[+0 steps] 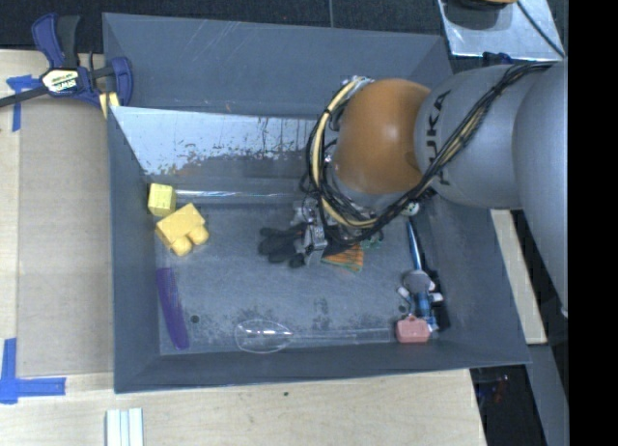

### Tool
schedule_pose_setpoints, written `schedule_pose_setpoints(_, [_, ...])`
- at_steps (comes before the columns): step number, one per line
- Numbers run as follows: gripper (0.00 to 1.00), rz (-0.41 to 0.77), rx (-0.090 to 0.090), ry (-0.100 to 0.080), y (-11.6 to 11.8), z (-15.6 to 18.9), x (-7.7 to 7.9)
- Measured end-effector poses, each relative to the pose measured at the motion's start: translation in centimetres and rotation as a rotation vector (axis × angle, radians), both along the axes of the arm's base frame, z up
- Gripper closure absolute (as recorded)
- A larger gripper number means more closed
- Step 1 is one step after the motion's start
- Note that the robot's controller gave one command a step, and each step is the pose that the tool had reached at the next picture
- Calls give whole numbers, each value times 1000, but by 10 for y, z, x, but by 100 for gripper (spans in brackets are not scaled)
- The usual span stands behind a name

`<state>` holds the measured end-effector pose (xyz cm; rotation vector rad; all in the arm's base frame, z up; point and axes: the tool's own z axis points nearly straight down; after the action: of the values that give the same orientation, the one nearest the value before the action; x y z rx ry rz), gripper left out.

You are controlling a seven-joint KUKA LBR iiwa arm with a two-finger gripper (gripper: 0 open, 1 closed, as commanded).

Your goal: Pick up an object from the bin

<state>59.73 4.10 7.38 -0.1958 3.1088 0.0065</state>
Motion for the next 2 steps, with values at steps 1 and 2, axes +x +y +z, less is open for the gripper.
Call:
schedule_pose_setpoints(1, [100,-1,-1,9,0,18,-3])
schedule_pose_setpoints(2, [100,-2,-1,9,0,54,-3])
